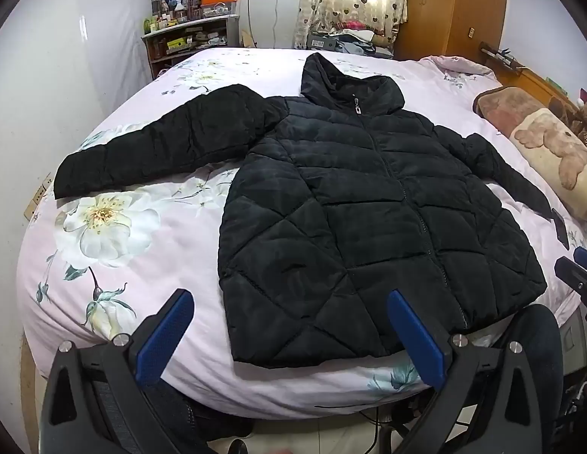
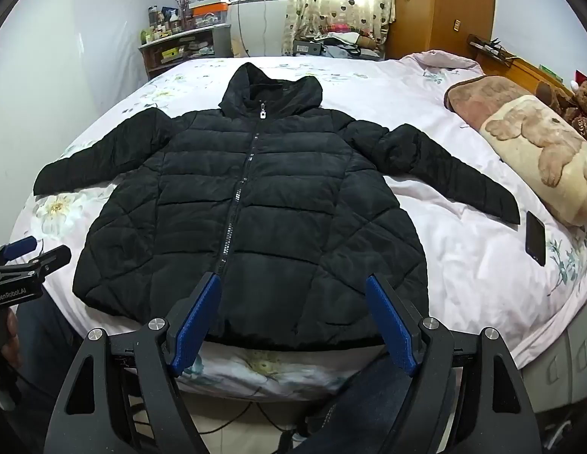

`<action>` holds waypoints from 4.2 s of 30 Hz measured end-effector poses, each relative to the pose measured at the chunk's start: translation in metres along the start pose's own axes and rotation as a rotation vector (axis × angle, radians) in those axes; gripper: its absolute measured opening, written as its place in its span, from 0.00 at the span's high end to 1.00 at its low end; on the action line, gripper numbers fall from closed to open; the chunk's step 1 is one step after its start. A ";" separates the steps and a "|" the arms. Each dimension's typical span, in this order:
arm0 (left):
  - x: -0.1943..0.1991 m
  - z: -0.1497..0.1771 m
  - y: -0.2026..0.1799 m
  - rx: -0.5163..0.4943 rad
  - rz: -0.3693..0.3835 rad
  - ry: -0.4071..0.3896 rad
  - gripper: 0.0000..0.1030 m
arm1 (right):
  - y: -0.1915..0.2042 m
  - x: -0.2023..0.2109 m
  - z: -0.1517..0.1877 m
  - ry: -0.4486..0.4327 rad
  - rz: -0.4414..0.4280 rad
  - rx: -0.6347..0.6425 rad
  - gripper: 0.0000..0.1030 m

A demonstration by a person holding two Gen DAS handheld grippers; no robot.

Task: Fold large clothes

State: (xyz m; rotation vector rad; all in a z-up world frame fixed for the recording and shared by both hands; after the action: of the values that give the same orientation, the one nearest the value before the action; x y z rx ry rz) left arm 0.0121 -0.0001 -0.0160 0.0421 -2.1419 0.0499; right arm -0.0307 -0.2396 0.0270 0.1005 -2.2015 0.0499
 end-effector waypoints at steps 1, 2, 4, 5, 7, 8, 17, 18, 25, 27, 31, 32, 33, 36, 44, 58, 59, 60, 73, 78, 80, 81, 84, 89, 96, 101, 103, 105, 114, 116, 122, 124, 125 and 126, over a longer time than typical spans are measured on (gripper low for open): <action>0.000 0.000 0.000 0.002 0.005 -0.007 0.00 | 0.000 0.000 0.000 0.001 -0.001 0.001 0.24; 0.000 0.000 0.000 0.001 0.005 -0.007 0.00 | 0.001 0.000 0.000 -0.002 0.004 0.004 0.24; 0.000 0.000 0.000 0.002 0.007 -0.008 0.00 | 0.001 0.000 0.000 -0.001 0.006 0.004 0.24; 0.000 -0.001 0.000 0.001 0.008 -0.008 0.00 | 0.001 0.001 0.000 -0.004 0.004 0.004 0.24; -0.001 -0.002 -0.001 -0.001 0.007 -0.008 0.00 | 0.002 0.001 0.000 -0.004 0.006 0.004 0.24; -0.001 -0.003 0.000 -0.001 0.006 -0.008 0.00 | 0.002 0.000 0.000 -0.003 0.006 0.004 0.24; 0.005 0.000 -0.004 -0.006 0.005 -0.017 0.00 | 0.002 0.001 0.000 -0.007 0.006 0.006 0.24; 0.005 0.000 -0.003 -0.006 0.008 -0.017 0.00 | 0.002 0.001 0.000 -0.007 0.006 0.007 0.24; 0.006 -0.001 -0.004 -0.009 0.011 -0.016 0.00 | 0.002 0.001 0.000 -0.008 0.008 0.007 0.24; 0.005 -0.001 -0.005 -0.009 0.011 -0.012 0.00 | 0.002 0.001 0.000 -0.007 0.007 0.007 0.24; 0.004 -0.002 -0.005 -0.009 0.014 -0.011 0.00 | 0.002 0.001 0.000 -0.008 0.008 0.007 0.24; 0.004 -0.002 -0.005 -0.010 0.014 -0.011 0.00 | 0.002 0.001 0.000 -0.008 0.008 0.007 0.24; 0.004 -0.002 -0.005 -0.010 0.014 -0.010 0.00 | 0.002 0.001 0.000 -0.007 0.008 0.007 0.24; 0.003 -0.001 -0.005 -0.012 0.016 -0.008 0.00 | 0.003 0.000 0.000 -0.007 0.008 0.007 0.24; 0.002 -0.001 -0.007 -0.014 0.019 -0.005 0.00 | 0.003 0.000 0.000 -0.005 0.008 0.006 0.24; 0.002 0.000 -0.008 -0.014 0.022 -0.002 0.00 | 0.001 -0.002 0.000 -0.002 0.008 0.008 0.24; 0.001 0.000 -0.008 -0.013 0.022 0.000 0.00 | 0.002 -0.002 0.000 -0.001 0.009 0.008 0.24; 0.001 0.000 -0.008 -0.013 0.024 0.002 0.00 | 0.001 -0.002 0.000 -0.001 0.009 0.008 0.24; 0.000 0.001 -0.009 -0.014 0.024 0.002 0.00 | 0.000 -0.003 0.001 0.001 0.010 0.008 0.24; 0.000 0.001 -0.008 -0.013 0.024 0.003 0.00 | 0.000 -0.003 0.001 0.001 0.011 0.007 0.24; 0.000 0.001 -0.008 -0.013 0.024 0.004 0.00 | 0.001 -0.003 0.001 0.000 0.010 0.009 0.24; 0.000 0.001 -0.009 -0.013 0.023 0.005 0.00 | 0.001 -0.003 0.001 0.000 0.012 0.010 0.24; 0.000 0.001 -0.009 -0.015 0.023 0.004 0.00 | 0.001 -0.003 0.001 0.002 0.012 0.009 0.24; -0.003 0.004 -0.011 -0.022 0.026 0.008 0.00 | 0.003 -0.005 0.001 0.005 0.012 0.010 0.24; -0.009 0.000 -0.009 -0.019 0.044 0.011 0.00 | 0.004 -0.006 0.000 0.007 0.013 0.010 0.24; -0.020 -0.007 -0.002 0.005 0.078 0.025 0.00 | 0.005 -0.016 -0.007 0.013 0.003 0.017 0.24; -0.027 -0.011 0.004 0.032 0.101 0.037 0.00 | 0.006 -0.020 -0.012 0.014 -0.001 0.022 0.24; -0.035 -0.017 0.012 0.058 0.108 0.039 0.00 | 0.009 -0.026 -0.019 0.011 -0.010 0.032 0.24; -0.067 -0.051 0.059 0.149 0.043 0.009 0.00 | 0.029 -0.069 -0.058 0.017 -0.079 0.074 0.24; -0.073 -0.060 0.075 0.179 0.028 -0.003 0.00 | 0.035 -0.079 -0.068 0.010 -0.082 0.087 0.24; -0.097 -0.084 0.128 0.272 -0.019 -0.026 0.00 | 0.053 -0.111 -0.098 0.017 -0.095 0.123 0.24; -0.104 -0.090 0.147 0.314 -0.026 -0.029 0.00 | 0.058 -0.121 -0.106 0.015 -0.086 0.137 0.24; -0.107 -0.092 0.156 0.331 -0.037 -0.032 0.00 | 0.062 -0.126 -0.110 0.015 -0.079 0.150 0.24; -0.110 -0.094 0.164 0.346 -0.050 -0.033 0.00 | 0.064 -0.130 -0.113 0.018 -0.077 0.160 0.24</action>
State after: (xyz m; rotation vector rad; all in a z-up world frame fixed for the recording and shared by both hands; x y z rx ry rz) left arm 0.1425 0.1696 -0.0611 0.2998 -2.1417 0.3917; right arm 0.1312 -0.1602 -0.0110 0.2731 -2.1713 0.1838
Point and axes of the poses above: each gripper's, at about its wrist camera, not at the fingertips, and x roughly against the way its jaws point, y to its left, z to its underside, the point moved 2 cm from there along -x, roughly the way its jaws point, and after that the axes turned 4 degrees about y, right-handed, at the moved point
